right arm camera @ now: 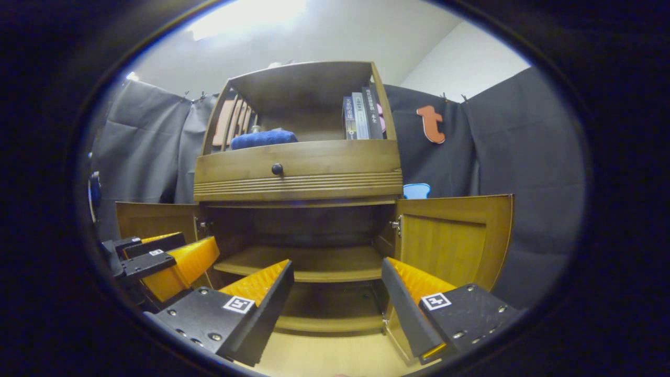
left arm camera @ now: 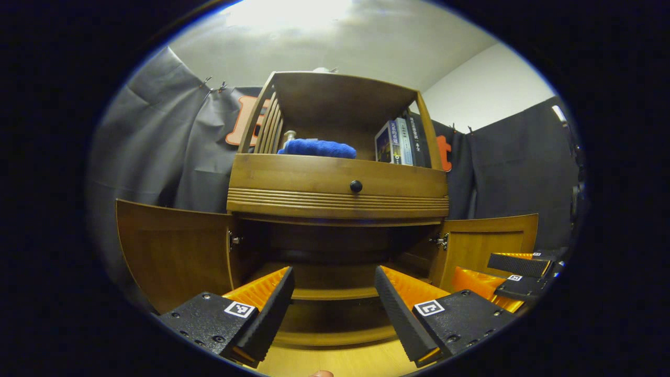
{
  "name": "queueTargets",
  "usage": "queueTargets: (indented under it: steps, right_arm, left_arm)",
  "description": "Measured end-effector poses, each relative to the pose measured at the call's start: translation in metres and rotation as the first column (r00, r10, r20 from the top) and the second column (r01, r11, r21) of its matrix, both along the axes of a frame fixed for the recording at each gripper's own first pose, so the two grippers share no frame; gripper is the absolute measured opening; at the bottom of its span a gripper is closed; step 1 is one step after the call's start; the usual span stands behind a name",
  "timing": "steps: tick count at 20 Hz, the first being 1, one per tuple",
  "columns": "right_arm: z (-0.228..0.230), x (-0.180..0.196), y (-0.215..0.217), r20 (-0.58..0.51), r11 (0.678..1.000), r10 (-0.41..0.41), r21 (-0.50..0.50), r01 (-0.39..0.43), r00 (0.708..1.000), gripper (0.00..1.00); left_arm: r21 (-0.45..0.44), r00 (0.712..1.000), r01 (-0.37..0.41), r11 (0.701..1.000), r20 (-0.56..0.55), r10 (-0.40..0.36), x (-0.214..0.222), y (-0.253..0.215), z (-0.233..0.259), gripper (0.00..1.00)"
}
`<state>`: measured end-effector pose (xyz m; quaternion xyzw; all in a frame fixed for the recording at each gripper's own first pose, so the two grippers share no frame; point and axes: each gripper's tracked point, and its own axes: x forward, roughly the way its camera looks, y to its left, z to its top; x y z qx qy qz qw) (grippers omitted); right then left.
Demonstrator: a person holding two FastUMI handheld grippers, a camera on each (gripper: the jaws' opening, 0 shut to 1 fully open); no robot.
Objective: Open the right door of the double-door shoe cabinet with the right hand, and open the left door with the left hand.
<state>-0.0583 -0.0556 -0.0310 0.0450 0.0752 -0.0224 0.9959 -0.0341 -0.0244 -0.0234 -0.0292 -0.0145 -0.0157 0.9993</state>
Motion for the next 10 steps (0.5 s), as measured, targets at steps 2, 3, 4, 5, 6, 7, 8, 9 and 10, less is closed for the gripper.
queueTargets:
  steps: [2,3,4,5,6,7,8,9,10]
  right_arm:
    - [-0.001,0.000,-0.003,-0.002,1.000,-0.016,-0.006,0.016,1.000,1.00]
    - [-0.002,-0.001,-0.005,-0.005,1.000,-0.023,-0.007,0.023,1.000,1.00]
    - [-0.003,-0.001,-0.006,-0.010,0.999,-0.031,-0.009,0.031,0.999,0.96]
    - [-0.004,-0.002,-0.008,-0.015,0.999,-0.040,-0.011,0.040,0.999,0.96]
    - [-0.004,-0.002,-0.010,-0.020,0.999,-0.053,-0.012,0.052,0.998,1.00]
    - [-0.003,-0.004,-0.013,-0.021,0.998,-0.067,-0.011,0.067,0.998,1.00]
    - [-0.002,-0.005,-0.015,-0.021,0.996,-0.084,-0.007,0.084,0.996,1.00]
    - [-0.001,-0.009,-0.017,-0.019,0.995,-0.101,-0.001,0.101,0.995,1.00]
    - [0.001,-0.013,-0.018,-0.017,0.993,-0.117,0.004,0.118,0.993,1.00]
  left_arm:
    - [-0.022,1.000,-0.010,1.000,-0.020,0.010,0.000,0.005,-0.006,0.94]
    - [-0.027,0.999,-0.015,1.000,-0.031,0.014,-0.001,0.008,-0.009,0.95]
    - [-0.029,0.999,-0.020,0.999,-0.040,0.019,0.000,0.011,-0.013,0.94]
    - [-0.030,0.999,-0.021,0.999,-0.044,0.020,-0.001,0.013,-0.014,0.93]
    - [-0.033,0.999,-0.019,0.999,-0.045,0.017,0.000,0.015,-0.016,0.96]
    - [-0.036,0.999,-0.011,0.999,-0.049,0.009,0.000,0.015,-0.018,0.96]
    - [-0.042,0.999,0.000,0.999,-0.050,-0.003,0.001,0.014,-0.020,0.96]
    - [-0.047,0.998,0.017,0.999,-0.053,-0.019,0.001,0.011,-0.019,0.96]
    - [-0.051,0.998,0.034,0.998,-0.055,-0.037,0.001,0.009,-0.020,0.93]
